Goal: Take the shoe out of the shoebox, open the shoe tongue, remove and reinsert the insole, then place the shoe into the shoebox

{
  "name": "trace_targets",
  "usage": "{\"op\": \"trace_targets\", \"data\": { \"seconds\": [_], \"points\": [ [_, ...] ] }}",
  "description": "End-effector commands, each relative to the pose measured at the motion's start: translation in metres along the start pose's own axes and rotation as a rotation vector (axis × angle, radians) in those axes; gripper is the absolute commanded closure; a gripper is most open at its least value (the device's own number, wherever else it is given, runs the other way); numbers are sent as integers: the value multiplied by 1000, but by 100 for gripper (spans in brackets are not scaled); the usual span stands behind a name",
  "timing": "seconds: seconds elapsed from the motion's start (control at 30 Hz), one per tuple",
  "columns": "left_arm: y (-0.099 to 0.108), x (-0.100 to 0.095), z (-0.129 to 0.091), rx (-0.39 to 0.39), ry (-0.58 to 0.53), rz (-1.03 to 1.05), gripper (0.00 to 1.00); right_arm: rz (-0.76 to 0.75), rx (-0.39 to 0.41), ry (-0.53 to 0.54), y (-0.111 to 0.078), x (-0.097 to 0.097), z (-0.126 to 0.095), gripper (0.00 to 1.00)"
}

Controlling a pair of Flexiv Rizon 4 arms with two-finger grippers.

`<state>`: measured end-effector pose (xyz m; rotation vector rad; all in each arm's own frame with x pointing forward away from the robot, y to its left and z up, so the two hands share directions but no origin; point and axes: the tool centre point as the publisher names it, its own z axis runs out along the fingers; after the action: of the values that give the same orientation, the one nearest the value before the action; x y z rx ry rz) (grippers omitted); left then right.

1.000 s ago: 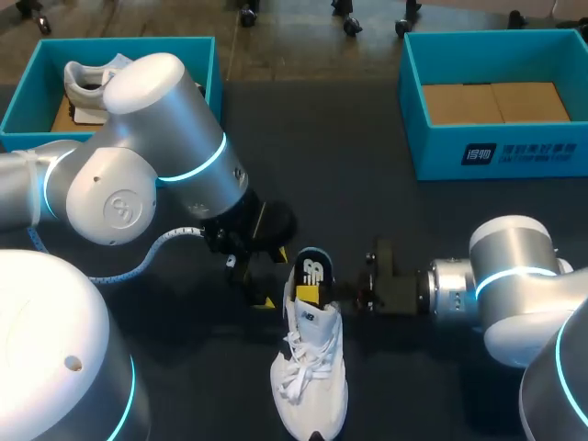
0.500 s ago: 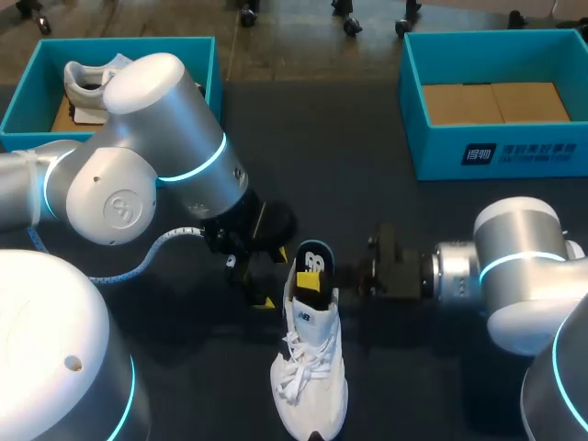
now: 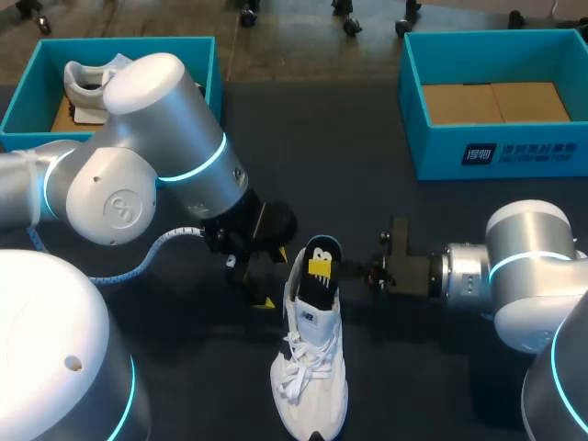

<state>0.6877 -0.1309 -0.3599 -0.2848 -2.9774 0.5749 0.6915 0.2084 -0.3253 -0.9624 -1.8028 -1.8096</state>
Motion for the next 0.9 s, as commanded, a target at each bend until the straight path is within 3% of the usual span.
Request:
{"op": "trace_targets", "data": {
  "seconds": [0.03, 0.4, 0.63, 0.8, 0.83, 0.9],
  "points": [
    [1, 1, -1, 1, -3, 1, 0, 43, 4, 9, -5, -8, -1, 100],
    [1, 1, -1, 1, -3, 1, 0, 237, -6, -48, -27, -13, 1, 100],
    [1, 1, -1, 1, -3, 1, 0, 258, 23, -55, -39, -10, 2, 100],
    [1, 1, -1, 1, -3, 1, 0, 233, 30, -32, -36, -9, 2, 99],
    [1, 1, -1, 1, -3, 1, 0, 222, 30, -30, -34, -7, 2, 80],
    [1, 1, -1, 1, -3, 1, 0, 191, 41, -27, -29, -4, 3, 56]
  ]
}}
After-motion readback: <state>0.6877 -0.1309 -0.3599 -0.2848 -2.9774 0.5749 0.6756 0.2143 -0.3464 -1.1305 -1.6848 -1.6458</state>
